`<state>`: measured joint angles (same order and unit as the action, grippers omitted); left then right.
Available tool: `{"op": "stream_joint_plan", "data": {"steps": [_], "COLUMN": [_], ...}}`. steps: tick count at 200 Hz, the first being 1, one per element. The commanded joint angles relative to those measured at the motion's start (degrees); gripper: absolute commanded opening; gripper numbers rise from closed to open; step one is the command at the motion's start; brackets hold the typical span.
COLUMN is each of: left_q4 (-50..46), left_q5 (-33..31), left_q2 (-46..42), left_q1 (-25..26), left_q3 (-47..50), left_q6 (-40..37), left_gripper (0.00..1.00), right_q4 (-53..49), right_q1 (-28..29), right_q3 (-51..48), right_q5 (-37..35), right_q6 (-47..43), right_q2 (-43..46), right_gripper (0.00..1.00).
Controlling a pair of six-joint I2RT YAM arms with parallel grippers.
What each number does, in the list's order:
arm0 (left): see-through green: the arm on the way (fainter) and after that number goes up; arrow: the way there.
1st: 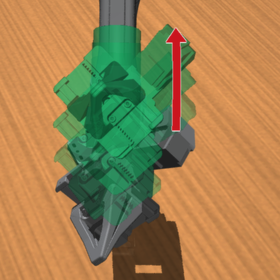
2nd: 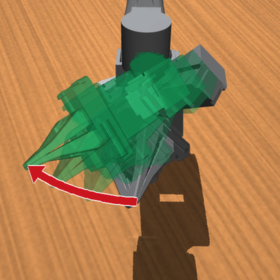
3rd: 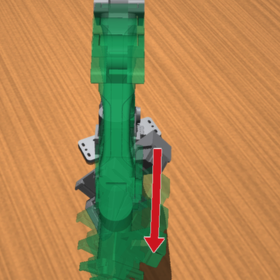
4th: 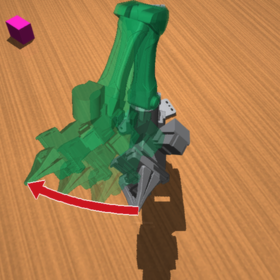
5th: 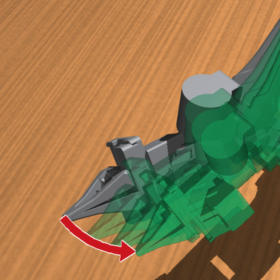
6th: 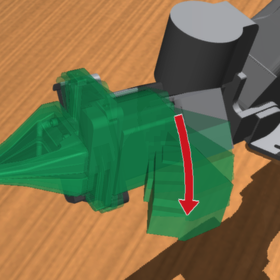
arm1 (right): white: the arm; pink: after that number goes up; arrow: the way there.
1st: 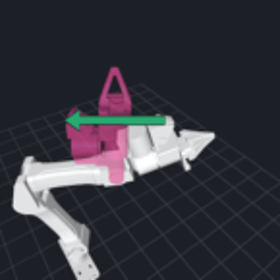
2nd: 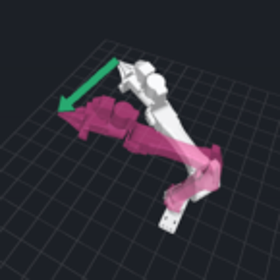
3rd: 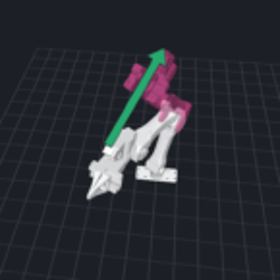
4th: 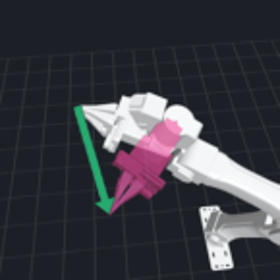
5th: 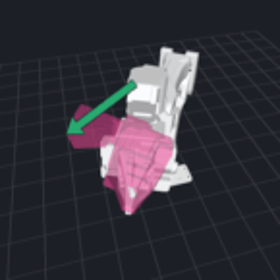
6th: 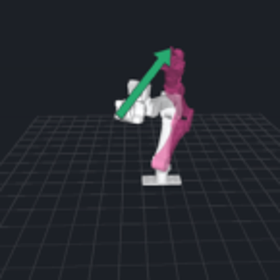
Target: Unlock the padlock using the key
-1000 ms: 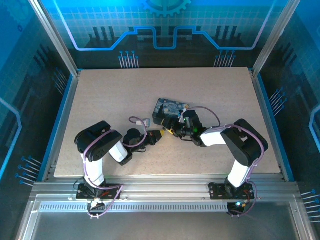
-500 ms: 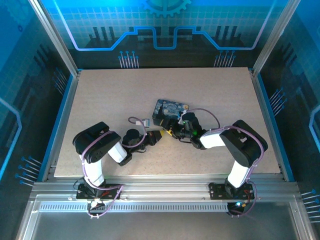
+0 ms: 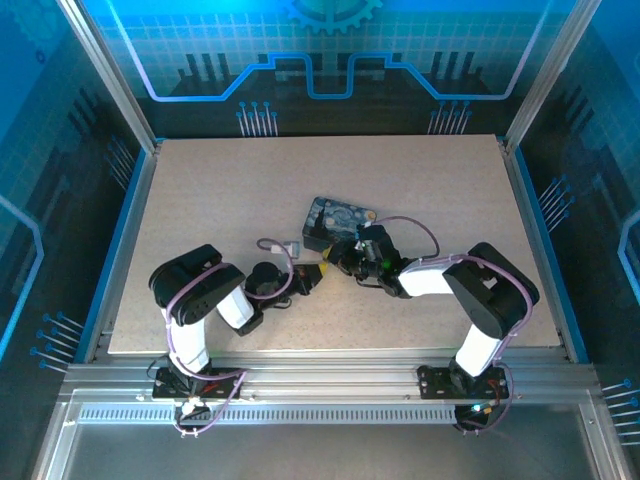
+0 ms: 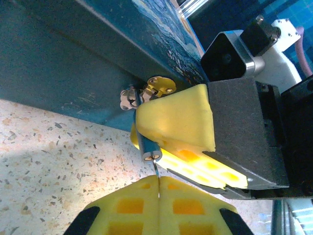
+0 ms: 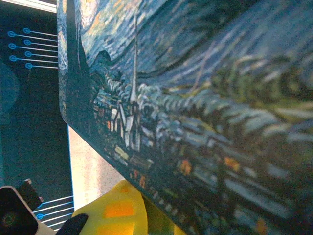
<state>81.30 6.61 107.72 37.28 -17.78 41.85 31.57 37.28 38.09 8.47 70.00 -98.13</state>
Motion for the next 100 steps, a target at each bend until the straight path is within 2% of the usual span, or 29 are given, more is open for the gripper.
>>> {"op": "stream_joint_plan", "data": {"steps": [1, 26, 52, 100], "left_q4": [-1.1, -2.2, -7.6, -23.4], "left_q5": [-2.2, -3.9, -7.0, -15.6], "left_q2": [1.7, 1.1, -2.0, -10.7], "left_q1": [0.8, 0.9, 2.1, 9.1], "left_q3": [1.2, 1.8, 1.8, -2.1], "left_q6": [-5.2, -8.9, -14.8, -29.8], "left_gripper": [0.0, 0.0, 0.0, 0.0], "right_q4": [-9.3, -13.0, -20.3, -28.2], "right_q1": [1.5, 1.9, 2.5, 3.4], "right_q3": [0.0, 0.8, 3.3, 6.8], "right_q5": [1.6, 0.4, -1.4, -4.2], "right_q6": [2.6, 1.1, -1.9, -5.2], "right_q2": [0.4, 0.9, 1.4, 1.6], "right_gripper": [0.0, 0.0, 0.0, 0.0]}}
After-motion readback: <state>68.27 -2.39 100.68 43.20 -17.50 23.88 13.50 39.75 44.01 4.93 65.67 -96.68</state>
